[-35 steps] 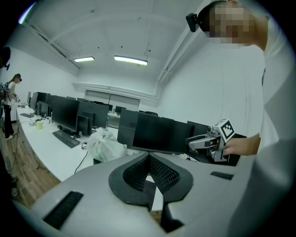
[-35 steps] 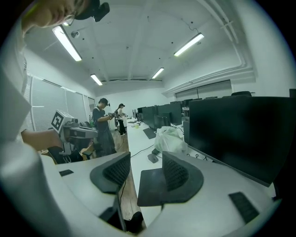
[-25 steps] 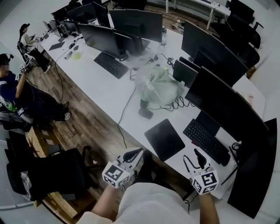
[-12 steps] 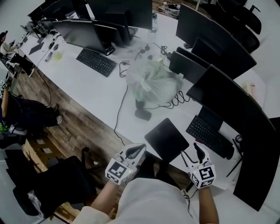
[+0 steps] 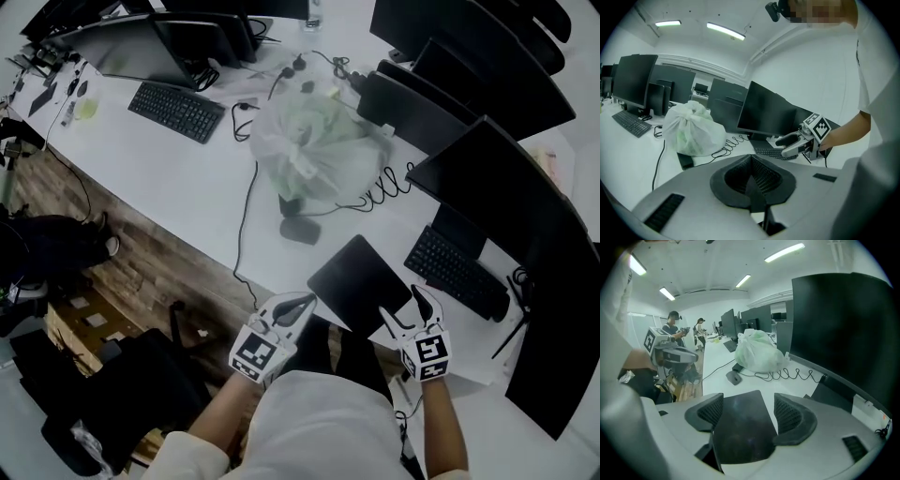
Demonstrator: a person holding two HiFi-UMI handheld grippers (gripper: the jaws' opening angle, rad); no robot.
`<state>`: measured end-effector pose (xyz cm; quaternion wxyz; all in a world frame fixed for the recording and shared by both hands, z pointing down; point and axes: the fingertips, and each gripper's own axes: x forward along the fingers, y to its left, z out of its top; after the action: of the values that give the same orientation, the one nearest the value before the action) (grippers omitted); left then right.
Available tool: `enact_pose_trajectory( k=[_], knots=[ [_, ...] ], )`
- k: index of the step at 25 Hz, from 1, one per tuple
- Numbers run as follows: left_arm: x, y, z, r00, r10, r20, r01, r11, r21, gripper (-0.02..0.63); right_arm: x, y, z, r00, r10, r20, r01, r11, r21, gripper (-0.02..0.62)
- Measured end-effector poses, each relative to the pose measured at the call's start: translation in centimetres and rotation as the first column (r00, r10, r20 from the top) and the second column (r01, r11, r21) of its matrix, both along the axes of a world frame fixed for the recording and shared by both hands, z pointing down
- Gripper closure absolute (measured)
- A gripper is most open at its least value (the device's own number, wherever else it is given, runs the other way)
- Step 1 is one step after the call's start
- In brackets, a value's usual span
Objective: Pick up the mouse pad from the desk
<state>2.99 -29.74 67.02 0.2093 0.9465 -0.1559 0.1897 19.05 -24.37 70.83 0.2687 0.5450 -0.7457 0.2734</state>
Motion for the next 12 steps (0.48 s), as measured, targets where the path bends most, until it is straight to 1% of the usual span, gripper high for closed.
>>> enact_pose_trajectory(
  k=[6, 12],
  knots=[
    [0.5, 0.1, 4.0, 1.0, -0.009, 0.02, 0.01, 0.999, -0.04, 0.591, -0.1, -0.2, 5.8, 0.999, -0.032, -0.021, 0.029, 0.995, -0.093, 0.207],
    [1.1, 0.3, 7.2, 0.998, -0.039, 0.042, 0.042, 0.996, -0.078, 0.591, -0.5, 0.3, 11.5, 0.994, -0.104, -0.046, 0.093, 0.975, -0.201, 0.158]
  ],
)
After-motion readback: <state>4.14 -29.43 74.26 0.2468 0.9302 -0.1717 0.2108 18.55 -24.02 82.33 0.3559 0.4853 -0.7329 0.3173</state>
